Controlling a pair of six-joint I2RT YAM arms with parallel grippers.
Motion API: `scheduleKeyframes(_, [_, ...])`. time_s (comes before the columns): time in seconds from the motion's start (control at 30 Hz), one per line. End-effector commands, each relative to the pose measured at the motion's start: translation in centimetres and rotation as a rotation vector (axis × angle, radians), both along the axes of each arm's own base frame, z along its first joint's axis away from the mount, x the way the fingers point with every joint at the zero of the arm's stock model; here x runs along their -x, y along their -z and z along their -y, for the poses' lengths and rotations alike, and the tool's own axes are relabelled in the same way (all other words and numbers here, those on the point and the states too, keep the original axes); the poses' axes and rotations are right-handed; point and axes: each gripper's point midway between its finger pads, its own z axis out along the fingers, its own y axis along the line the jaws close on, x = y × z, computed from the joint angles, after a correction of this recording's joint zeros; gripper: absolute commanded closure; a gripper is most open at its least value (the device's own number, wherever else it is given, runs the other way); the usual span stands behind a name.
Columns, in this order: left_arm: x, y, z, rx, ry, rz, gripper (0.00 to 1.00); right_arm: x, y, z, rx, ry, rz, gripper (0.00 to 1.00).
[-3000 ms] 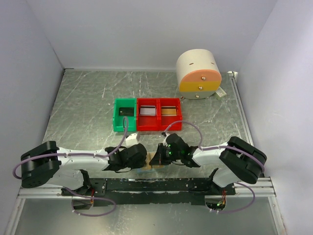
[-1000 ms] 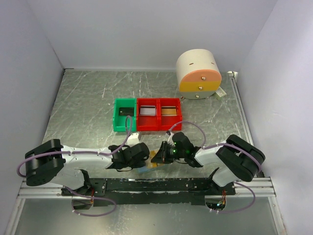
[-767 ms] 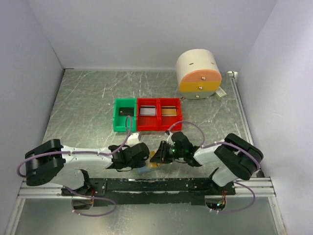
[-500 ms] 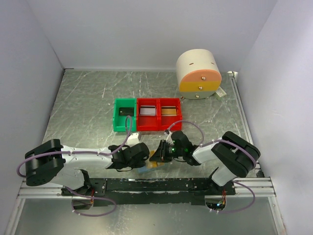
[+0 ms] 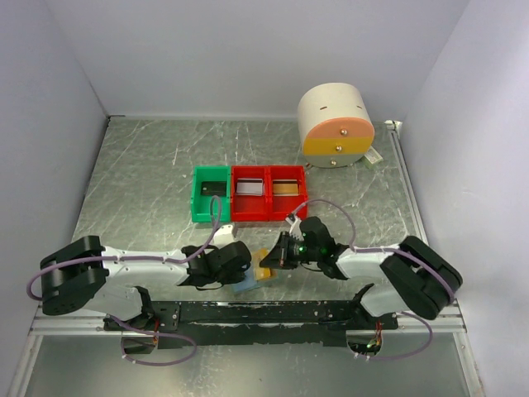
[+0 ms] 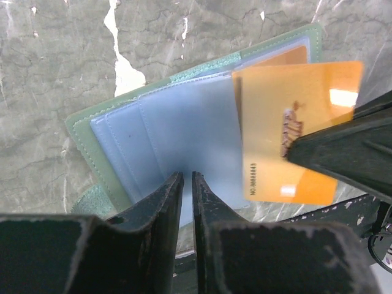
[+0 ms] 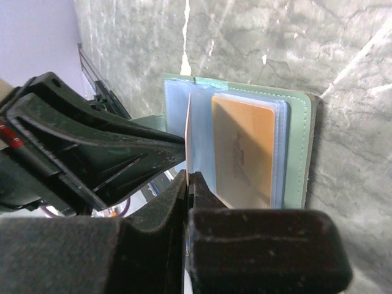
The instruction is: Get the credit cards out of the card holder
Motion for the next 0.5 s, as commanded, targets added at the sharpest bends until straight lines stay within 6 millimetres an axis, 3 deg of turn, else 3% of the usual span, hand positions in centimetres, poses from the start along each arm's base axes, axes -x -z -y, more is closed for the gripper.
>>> scheduleKeyframes(0.0, [0.5,1.6,-3.0,-0.103,-0.015,-0.021,0.74,-0.8,-1.0,1.0,0.032,0.003,0.081,1.0])
scheduleKeyframes(0.2, [0.1,-0.5,-2.4,-0.015,-0.021,0.022,0.68,-0.9,-3.0,1.0,0.014,-0.032,0.164,1.0])
scheduleKeyframes(0.37, [0.1,-2.6,-2.1,0.061,-0.003,0.056,0.54,-1.0,-4.2,0.9,-0.01,-0.052,0.239,1.0])
scheduleKeyframes(0.47, [0.1,-3.7,-2.4,0.087,-0.005,0.074,0.38,-1.3,-5.3,0.9,-0.031,-0.052,0.305,1.0])
